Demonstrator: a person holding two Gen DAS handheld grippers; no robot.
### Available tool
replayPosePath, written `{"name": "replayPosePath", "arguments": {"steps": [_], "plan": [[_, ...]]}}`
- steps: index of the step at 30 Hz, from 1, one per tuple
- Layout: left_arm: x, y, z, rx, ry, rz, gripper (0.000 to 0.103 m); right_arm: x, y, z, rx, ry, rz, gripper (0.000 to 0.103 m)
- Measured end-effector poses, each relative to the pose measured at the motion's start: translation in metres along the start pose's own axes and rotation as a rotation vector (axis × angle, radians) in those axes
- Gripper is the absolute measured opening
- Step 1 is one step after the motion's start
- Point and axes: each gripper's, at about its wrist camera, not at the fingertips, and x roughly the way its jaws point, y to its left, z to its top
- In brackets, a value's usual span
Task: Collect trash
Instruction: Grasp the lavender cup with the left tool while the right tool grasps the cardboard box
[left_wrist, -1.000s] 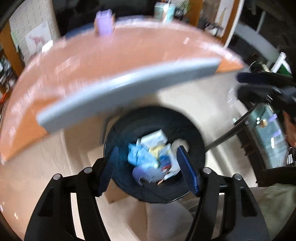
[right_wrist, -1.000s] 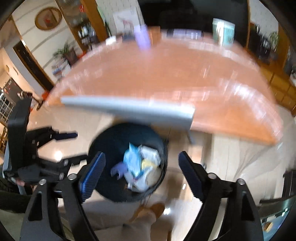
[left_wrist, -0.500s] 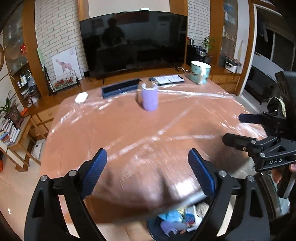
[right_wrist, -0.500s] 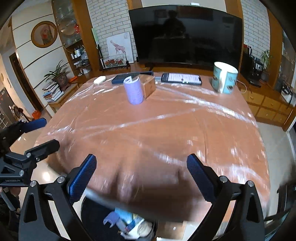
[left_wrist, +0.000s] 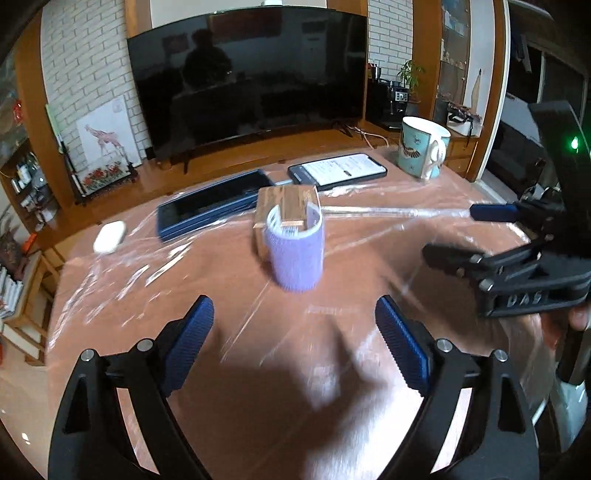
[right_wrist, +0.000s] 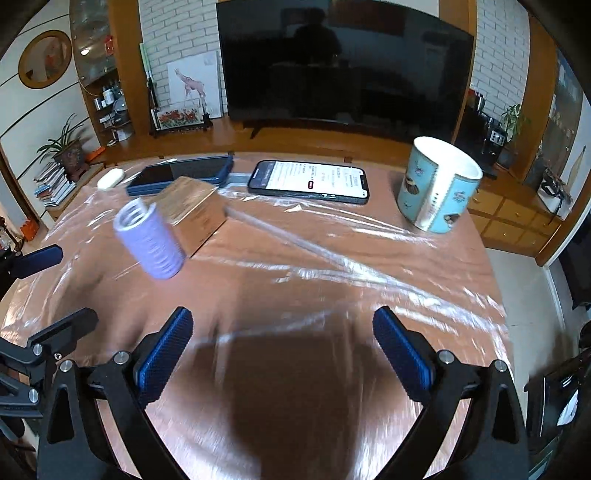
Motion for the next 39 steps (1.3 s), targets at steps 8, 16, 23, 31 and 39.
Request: {"name": "replayPosePath", "arguments": {"steps": [8, 16, 23, 31, 39], "plan": [[0.040, 0.004, 0.023, -0.023, 0.028, -0.058, 0.057, 0.038, 0.005, 0.028, -0.073, -0.004, 0.090, 0.094], [0.050, 0.029, 0.027, -0.065, 0.026, -0.080, 0.051, 0.063, 0.022, 0.050, -0.126, 0.009, 0.218, 0.090], [0.047, 0.060, 0.024, -0.066, 0.028, -0.054, 0.051, 0.080, 0.057, 0.067, -0.223, 0.026, 0.296, 0.090], [0.050, 0.094, 0.020, -0.120, 0.042, -0.022, 0.051, 0.087, 0.090, 0.076, -0.260, 0.028, 0.371, 0.090], [0.059, 0.112, 0.016, -0.157, 0.063, 0.010, 0.051, 0.104, 0.098, 0.079, -0.208, 0.056, 0.310, 0.090]]}}
